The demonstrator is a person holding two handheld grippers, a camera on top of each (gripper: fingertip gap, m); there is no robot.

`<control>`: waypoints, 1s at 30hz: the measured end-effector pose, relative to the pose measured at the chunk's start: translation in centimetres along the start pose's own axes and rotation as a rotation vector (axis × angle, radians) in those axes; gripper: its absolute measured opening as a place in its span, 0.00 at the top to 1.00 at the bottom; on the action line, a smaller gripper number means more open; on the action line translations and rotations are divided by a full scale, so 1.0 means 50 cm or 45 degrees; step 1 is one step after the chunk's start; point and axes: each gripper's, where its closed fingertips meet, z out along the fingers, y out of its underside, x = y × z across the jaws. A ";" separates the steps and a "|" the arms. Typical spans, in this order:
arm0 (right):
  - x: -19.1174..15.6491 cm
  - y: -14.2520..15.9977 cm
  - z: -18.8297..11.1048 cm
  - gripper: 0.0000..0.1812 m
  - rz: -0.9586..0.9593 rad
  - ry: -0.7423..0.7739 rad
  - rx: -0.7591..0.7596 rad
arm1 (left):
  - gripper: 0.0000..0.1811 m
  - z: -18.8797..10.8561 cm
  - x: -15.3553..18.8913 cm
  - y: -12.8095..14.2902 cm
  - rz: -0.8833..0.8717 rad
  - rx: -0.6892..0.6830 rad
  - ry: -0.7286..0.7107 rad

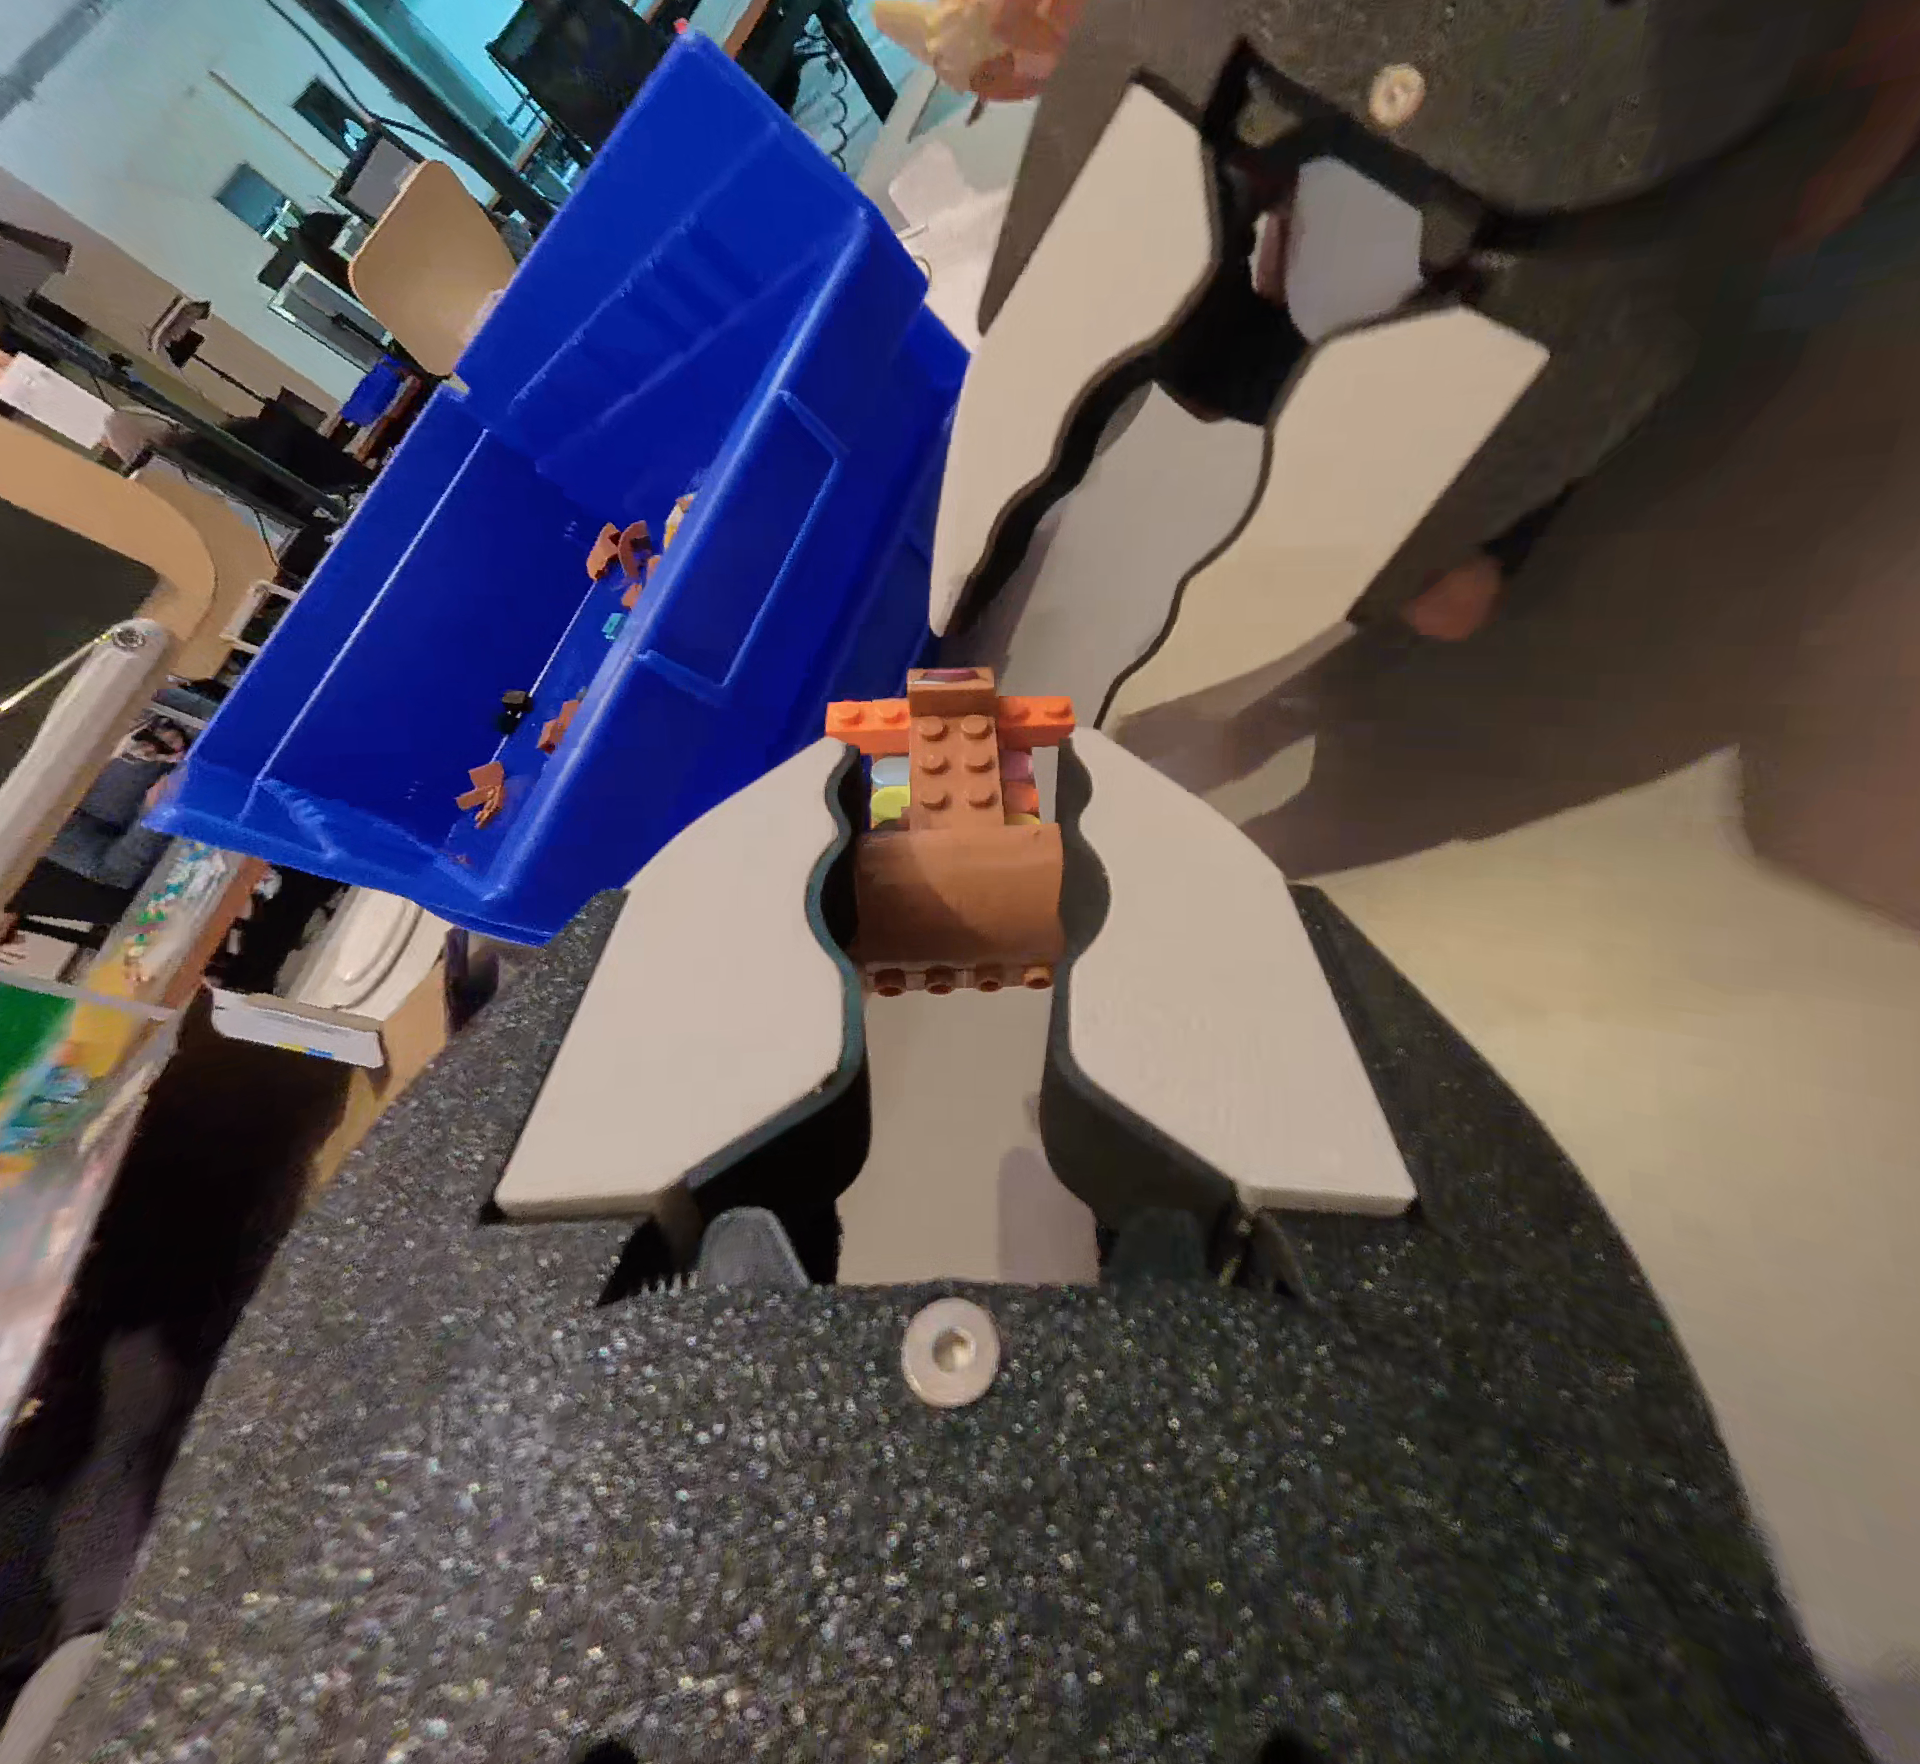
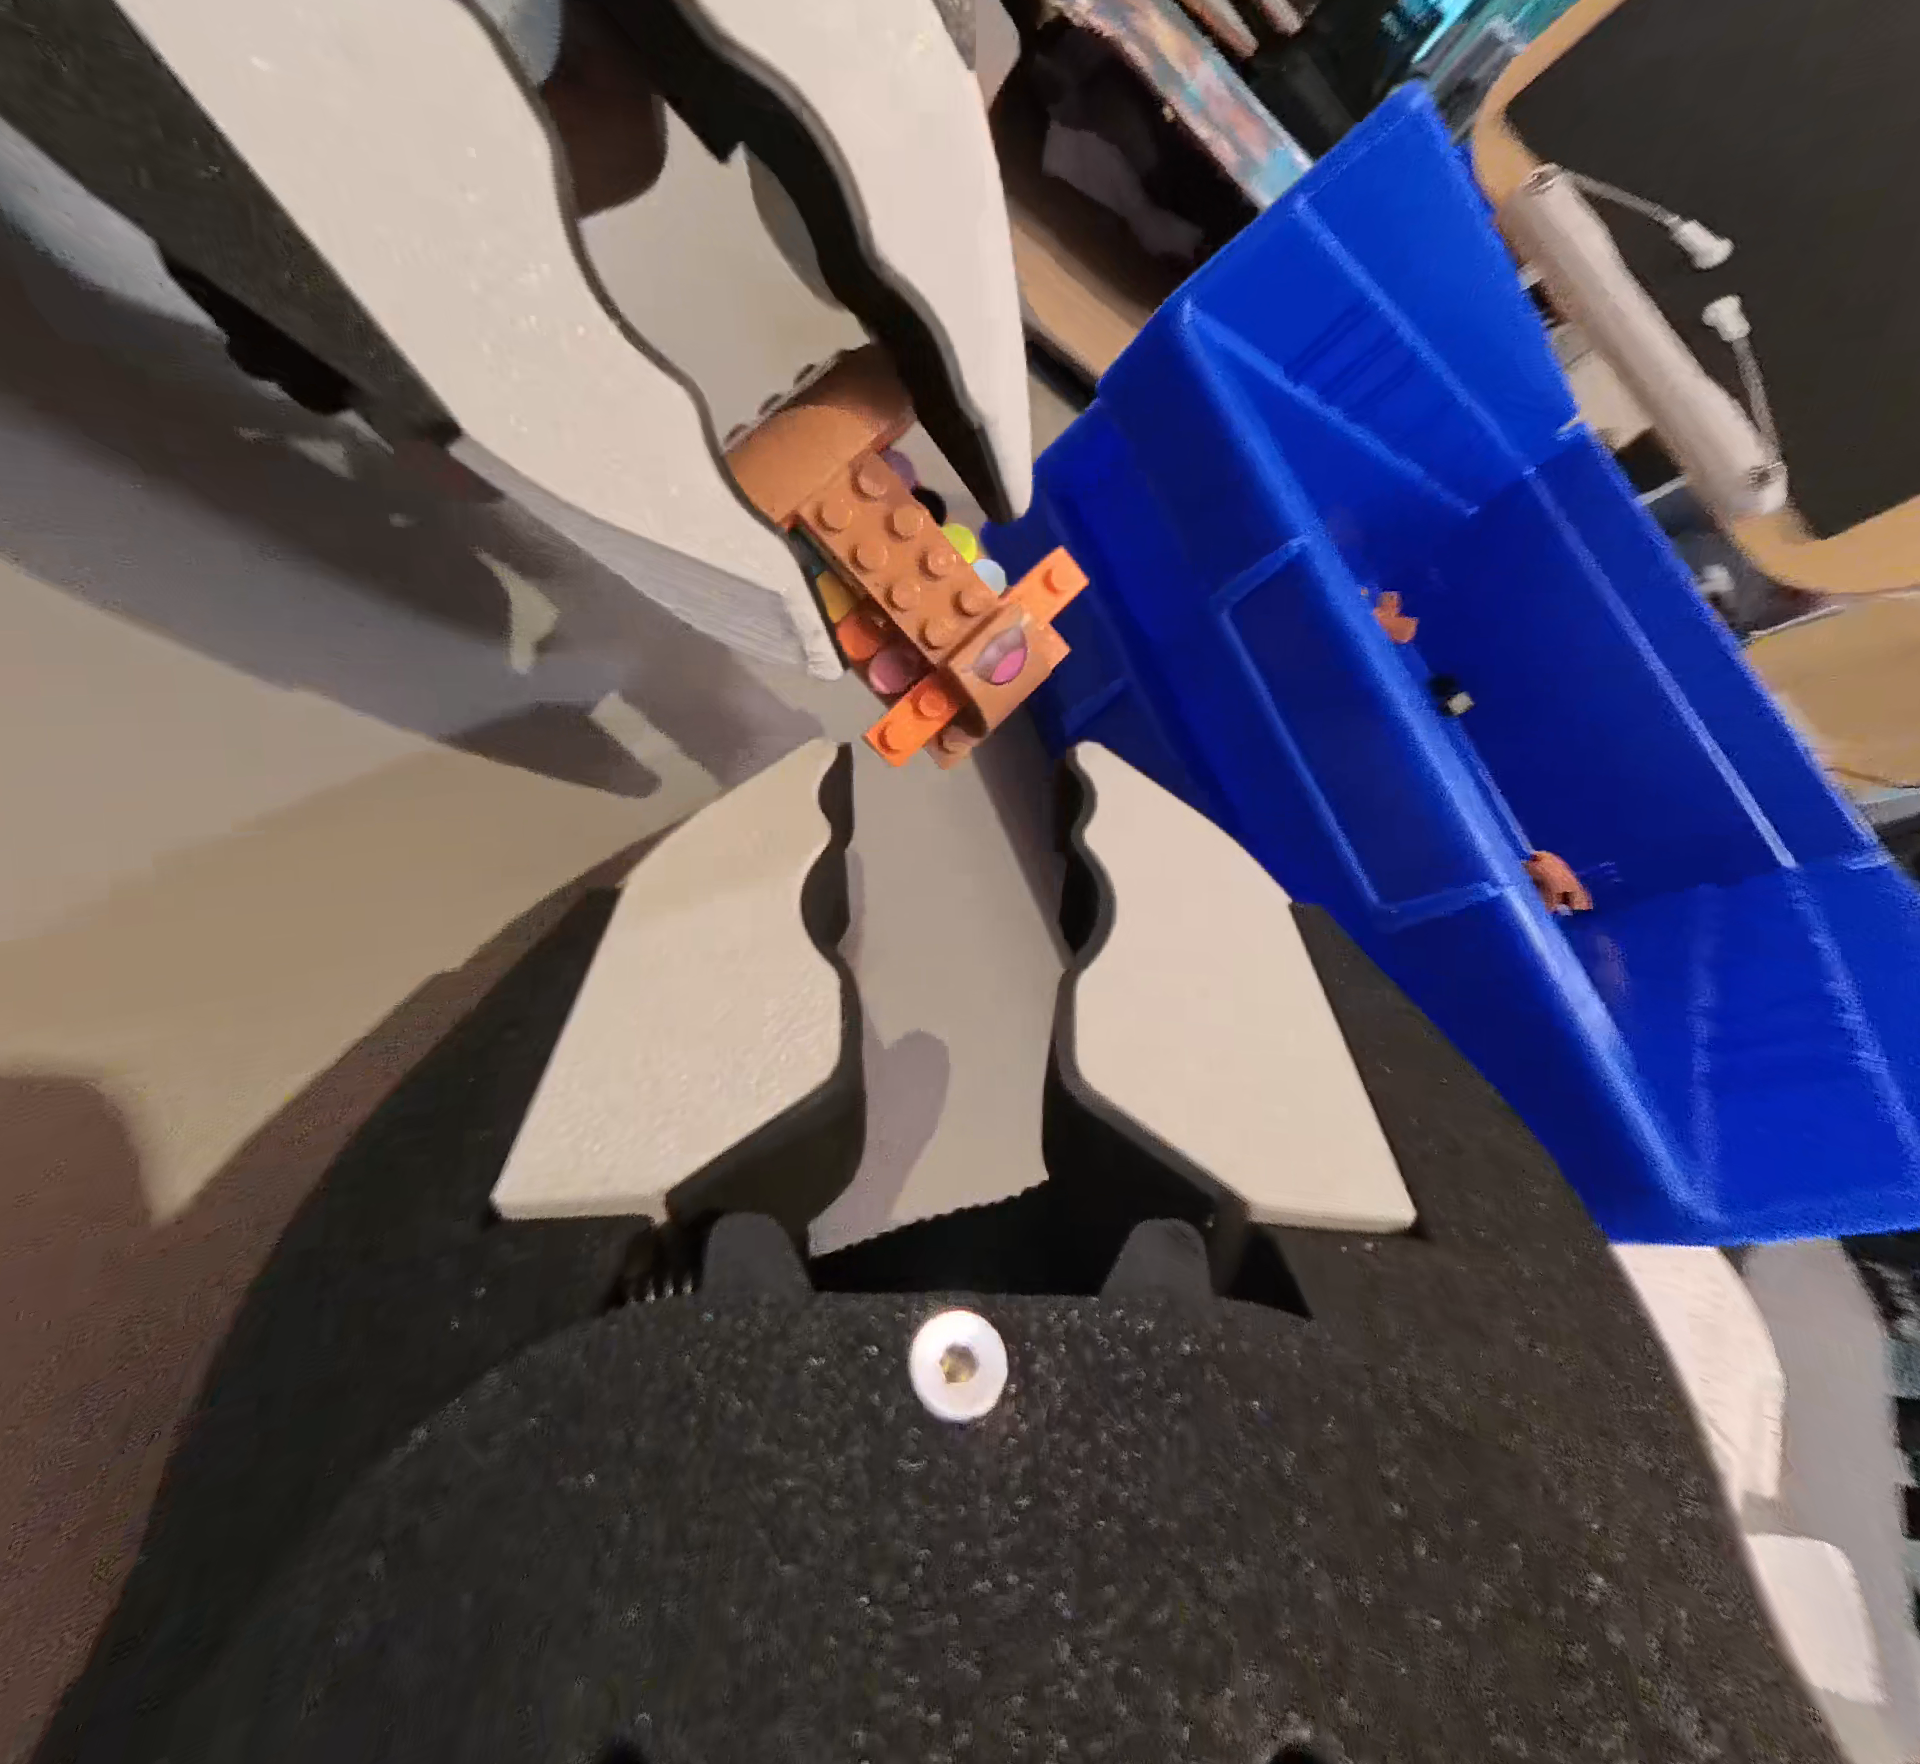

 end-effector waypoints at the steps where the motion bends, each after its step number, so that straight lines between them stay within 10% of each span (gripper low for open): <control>1: 0.002 -0.002 0.000 0.80 -0.018 0.026 0.001 | 0.80 0.001 -0.003 -0.002 -0.022 0.009 -0.009; 30: -0.019 0.024 0.017 0.91 0.014 -0.016 -0.112 | 0.80 0.022 0.002 0.012 -0.237 0.024 0.041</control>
